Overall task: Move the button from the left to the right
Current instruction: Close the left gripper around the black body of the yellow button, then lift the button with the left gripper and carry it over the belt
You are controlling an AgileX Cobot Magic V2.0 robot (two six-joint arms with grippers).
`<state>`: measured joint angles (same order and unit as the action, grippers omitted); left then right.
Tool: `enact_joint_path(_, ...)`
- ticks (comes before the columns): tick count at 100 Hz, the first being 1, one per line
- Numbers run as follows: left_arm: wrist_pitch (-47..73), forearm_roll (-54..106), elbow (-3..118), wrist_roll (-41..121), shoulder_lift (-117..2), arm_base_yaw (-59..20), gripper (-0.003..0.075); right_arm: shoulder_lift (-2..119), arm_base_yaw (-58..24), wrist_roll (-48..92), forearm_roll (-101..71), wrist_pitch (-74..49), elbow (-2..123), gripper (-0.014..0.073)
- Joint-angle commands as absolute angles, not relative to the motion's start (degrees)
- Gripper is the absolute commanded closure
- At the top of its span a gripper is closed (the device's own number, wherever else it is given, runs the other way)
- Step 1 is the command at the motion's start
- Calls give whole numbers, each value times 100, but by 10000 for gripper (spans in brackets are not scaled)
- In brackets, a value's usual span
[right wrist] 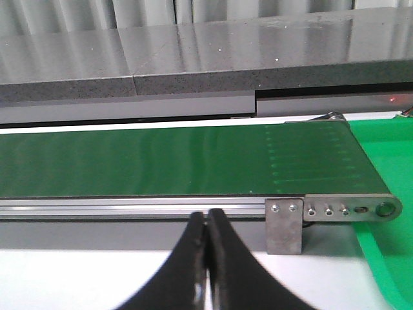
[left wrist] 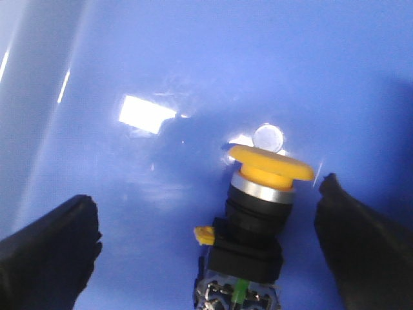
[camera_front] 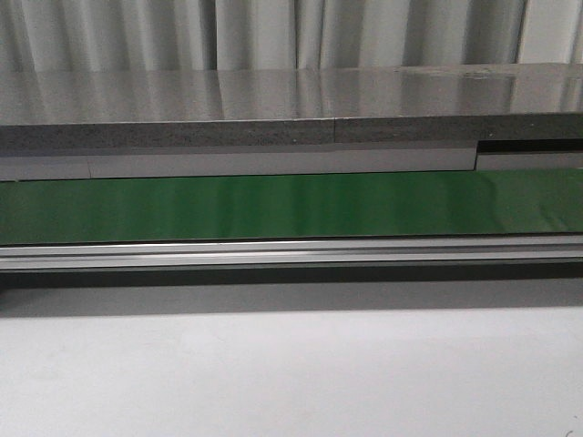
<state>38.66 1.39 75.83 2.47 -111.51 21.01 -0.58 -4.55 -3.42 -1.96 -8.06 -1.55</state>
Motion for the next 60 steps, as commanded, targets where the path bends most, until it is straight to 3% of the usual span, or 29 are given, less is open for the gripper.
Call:
enact_joint_path(1,3692,215,7761,251,-10943,2116,82,-160,-466,-322,-220,-336,-70,661)
enact_joint_path(44,3880,238,7761,251,-11355,2116,86,-160,-466,-322,-220,-336,-70,661)
enact_joint_path(51,3868,238,7761,251,-11355,2116,130,-160,-466,-322,-220,-336,-70,661)
enact_joint_path(60,3868,238,7761,251,-11355,2116,265,-160,-466,-322,-220,-336,-70,661)
